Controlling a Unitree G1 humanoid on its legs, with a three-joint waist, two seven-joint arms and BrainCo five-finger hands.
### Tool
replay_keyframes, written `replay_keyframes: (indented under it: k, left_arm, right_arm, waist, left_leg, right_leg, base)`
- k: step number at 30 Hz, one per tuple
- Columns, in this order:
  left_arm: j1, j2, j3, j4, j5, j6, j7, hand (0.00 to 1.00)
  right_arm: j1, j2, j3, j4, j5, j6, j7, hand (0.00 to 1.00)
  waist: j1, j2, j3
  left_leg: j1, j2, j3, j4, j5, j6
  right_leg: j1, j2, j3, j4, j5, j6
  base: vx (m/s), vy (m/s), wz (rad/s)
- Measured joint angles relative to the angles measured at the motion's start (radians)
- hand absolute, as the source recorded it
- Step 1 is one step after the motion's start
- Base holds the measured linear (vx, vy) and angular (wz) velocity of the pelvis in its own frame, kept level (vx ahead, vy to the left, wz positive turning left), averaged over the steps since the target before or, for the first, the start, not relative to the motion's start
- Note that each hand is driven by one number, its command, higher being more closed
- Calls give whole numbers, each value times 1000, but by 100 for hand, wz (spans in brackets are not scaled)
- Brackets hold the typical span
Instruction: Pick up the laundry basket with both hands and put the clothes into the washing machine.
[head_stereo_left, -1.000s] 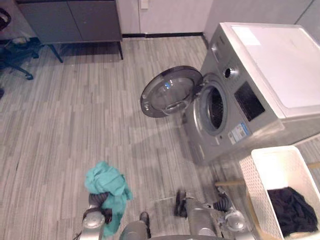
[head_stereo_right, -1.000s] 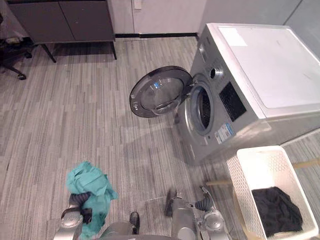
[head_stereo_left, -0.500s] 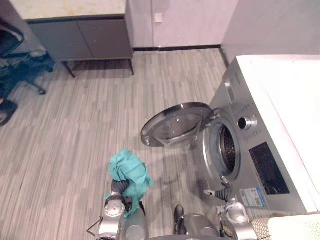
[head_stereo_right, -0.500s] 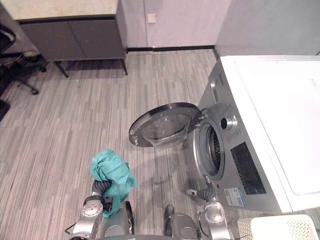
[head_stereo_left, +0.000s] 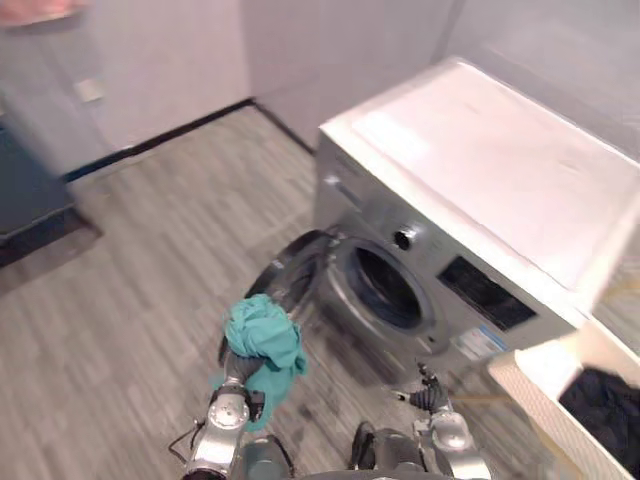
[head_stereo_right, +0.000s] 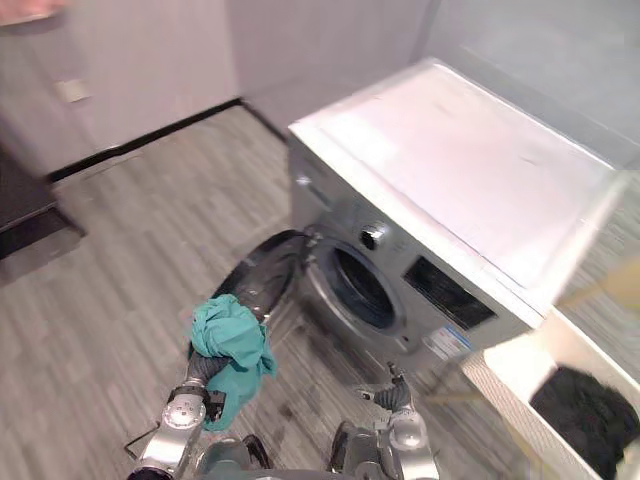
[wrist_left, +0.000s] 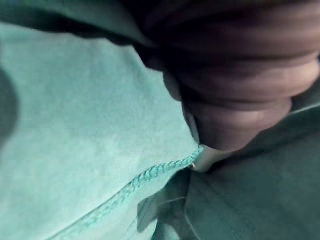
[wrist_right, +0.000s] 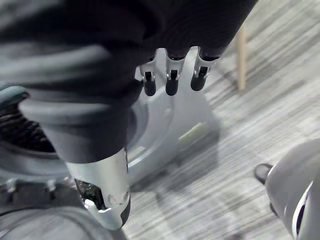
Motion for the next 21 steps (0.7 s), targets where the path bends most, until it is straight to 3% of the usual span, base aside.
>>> replay_keyframes:
  k: [2,4,5,6,7,9,11,12,13,14,16,19,21]
  left_arm:
    - [4,0,0,4,3,1,-1,100]
    - [20,-6,-2,4,15,2,-6,100]
    - [26,-21,-6,4,19,3,-16,100]
    - [28,-25,-14,3,23,2,-20,100]
    - [23,-25,-34,3,26,2,-20,100]
    - [18,-26,-59,-2,26,1,-20,100]
    - [18,-30,-59,-4,26,1,-18,100]
    - [14,-30,-59,-5,25,1,-17,100]
    - [8,-32,-61,-10,25,0,-16,100]
    - [-15,-23,-63,-10,23,1,-14,100]
    - [-93,-6,-73,-27,17,4,8,100]
    - [-186,7,-71,-76,12,3,40,100]
    - [-269,5,-55,-90,-11,4,74,100]
  right_arm:
    - [7,-12,-1,29,0,1,0,0]
    - [22,-26,1,30,0,4,-1,0]
    - [25,-40,1,30,6,6,-5,0]
    - [21,-44,1,29,8,10,-16,0]
    - [10,-39,0,27,9,10,-21,0]
    - [3,-54,-10,28,10,10,-23,0]
    - [-5,-59,-15,38,16,10,-23,0]
    - [-12,-61,-28,59,17,11,-24,0]
    - [-15,-71,-28,56,17,11,-28,0]
    - [-30,-66,-29,55,18,13,-31,0]
    - [-49,-65,-30,-21,31,14,-50,0]
    - [-114,-67,-28,-93,42,17,-71,0]
    - [-167,-54,-24,-152,48,19,-89,0]
  waist:
    - [2,4,2]
    - [4,22,15]
    - [5,40,26]
    - [12,33,33]
    - [19,26,40]
    - [30,24,43]
    - [28,34,48]
    - [29,44,53]
    - [30,55,66]
    - [34,29,100]
    - [16,-2,147]
    - [24,1,199]
    - [31,11,230]
  left_leg:
    - [-4,41,2,76,0,0]
    - [-31,111,-43,264,3,6]
    - [-67,148,-128,406,32,50]
    - [-137,152,-235,531,55,64]
    - [-182,110,-330,556,-16,34]
    - [-222,52,-438,477,-69,6]
    - [-225,12,-531,300,-70,-5]
    - [-205,-3,-558,177,-52,-27]
    - [-211,-4,-562,138,-5,-63]
    - [-216,-12,-541,182,-7,-66]
    - [-343,-31,-486,317,-58,-30]
    - [-493,-17,-427,482,-123,-1]
    - [-614,21,-406,627,-184,14]
  right_leg:
    - [7,24,39,-7,0,-7]
    - [51,62,72,-16,-9,-21]
    - [84,92,104,-20,-16,-32]
    - [96,97,157,-20,-23,-43]
    - [94,100,202,-20,-27,-49]
    - [82,112,267,-20,-34,-59]
    - [74,130,310,-9,-36,-48]
    - [47,141,345,33,-48,-25]
    - [9,153,363,92,-76,-10]
    - [-36,136,392,182,-112,6]
    - [-200,86,399,368,-162,37]
    - [-387,72,441,525,-198,58]
    - [-523,81,455,640,-226,63]
  base:
    - [105,-169,-69]
    - [85,-134,-66]
    - [85,-46,-92]
    - [104,-33,-121]
    - [49,55,-111]
    - [44,35,-100]
    - [84,115,-95]
    - [85,218,-100]
    - [54,208,-100]
    - [36,187,-68]
    - [-17,169,-47]
    - [-144,173,-69]
    - [-190,117,-61]
